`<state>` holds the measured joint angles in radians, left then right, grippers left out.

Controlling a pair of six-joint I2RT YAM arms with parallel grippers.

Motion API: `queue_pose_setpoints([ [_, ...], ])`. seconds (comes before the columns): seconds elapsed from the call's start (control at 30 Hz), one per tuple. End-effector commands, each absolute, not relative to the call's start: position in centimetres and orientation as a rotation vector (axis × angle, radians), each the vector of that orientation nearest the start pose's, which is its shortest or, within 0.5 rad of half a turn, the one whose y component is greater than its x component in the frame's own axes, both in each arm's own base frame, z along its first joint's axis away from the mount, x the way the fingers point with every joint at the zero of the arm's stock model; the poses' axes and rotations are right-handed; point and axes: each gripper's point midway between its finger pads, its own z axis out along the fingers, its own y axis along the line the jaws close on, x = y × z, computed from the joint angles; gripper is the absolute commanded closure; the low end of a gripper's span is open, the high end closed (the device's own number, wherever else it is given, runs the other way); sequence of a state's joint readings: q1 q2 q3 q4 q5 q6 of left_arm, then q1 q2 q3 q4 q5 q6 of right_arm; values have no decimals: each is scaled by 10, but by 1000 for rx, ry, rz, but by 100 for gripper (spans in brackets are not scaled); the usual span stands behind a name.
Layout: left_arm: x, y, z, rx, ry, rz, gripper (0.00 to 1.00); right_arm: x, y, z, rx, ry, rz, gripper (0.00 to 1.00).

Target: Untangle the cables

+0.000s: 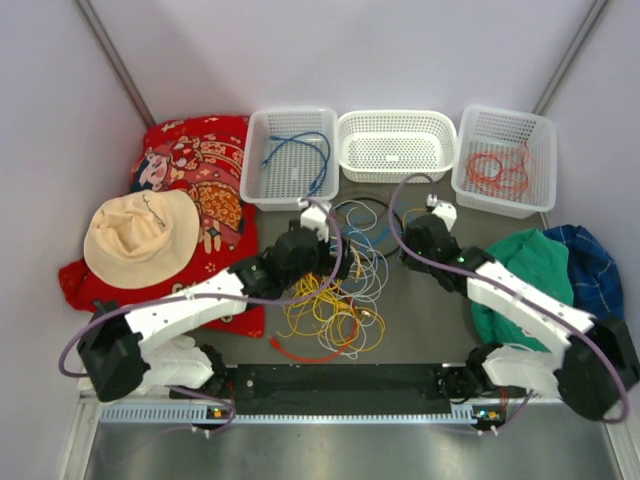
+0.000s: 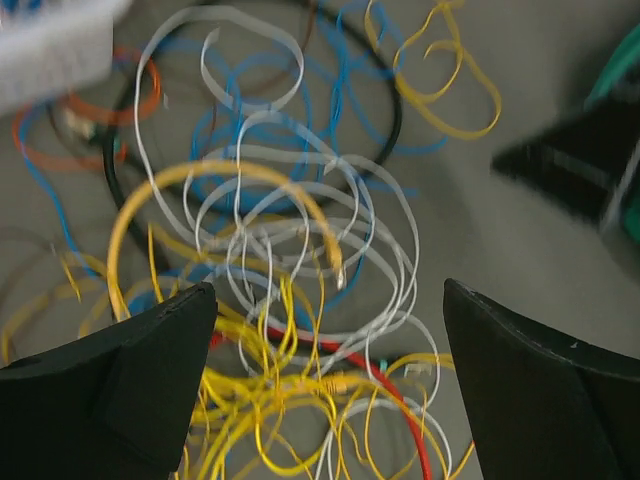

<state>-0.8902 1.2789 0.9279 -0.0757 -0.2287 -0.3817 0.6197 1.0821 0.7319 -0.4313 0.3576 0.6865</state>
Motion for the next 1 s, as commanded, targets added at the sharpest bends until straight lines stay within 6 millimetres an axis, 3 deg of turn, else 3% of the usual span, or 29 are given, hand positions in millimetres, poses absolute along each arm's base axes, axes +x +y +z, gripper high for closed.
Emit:
queue_pose_setpoints([
  [0.0, 238, -271, 194, 114, 2024, -659, 1, 324, 174, 148, 256, 2207, 342, 50],
  [0.03, 233, -266, 191, 93, 2029, -646, 1, 332, 179, 128, 225, 2259, 298, 50],
  [0.07, 224, -258, 186, 76, 2052, -632, 1, 346, 187, 140, 214, 2241, 313, 51],
  [0.13, 221, -245, 184, 39, 2060, -586, 1, 358, 198, 119, 160, 2312, 267, 51],
  [0.2, 217, -230, 183, 22, 2069, -544, 1, 374, 215, 125, 121, 2316, 297, 51],
  [0.3, 213, -220, 182, -3, 2069, -537, 1, 385, 228, 109, 73, 2362, 290, 49],
  [0.47, 208, -215, 173, -9, 2078, -540, 1, 381, 239, 71, -11, 2446, 261, 34],
  [0.67, 208, -214, 166, -7, 2095, -528, 1, 375, 238, 41, -58, 2500, 207, 29],
  [0.83, 207, -214, 165, -6, 2096, -531, 1, 366, 256, 30, -144, 2517, 242, 36],
  [0.93, 206, -212, 164, -10, 2099, -526, 1, 354, 264, 12, -220, 2556, 181, 46],
  [0.97, 206, -211, 164, -13, 2103, -521, 1, 355, 264, 10, -222, 2558, 153, 56],
])
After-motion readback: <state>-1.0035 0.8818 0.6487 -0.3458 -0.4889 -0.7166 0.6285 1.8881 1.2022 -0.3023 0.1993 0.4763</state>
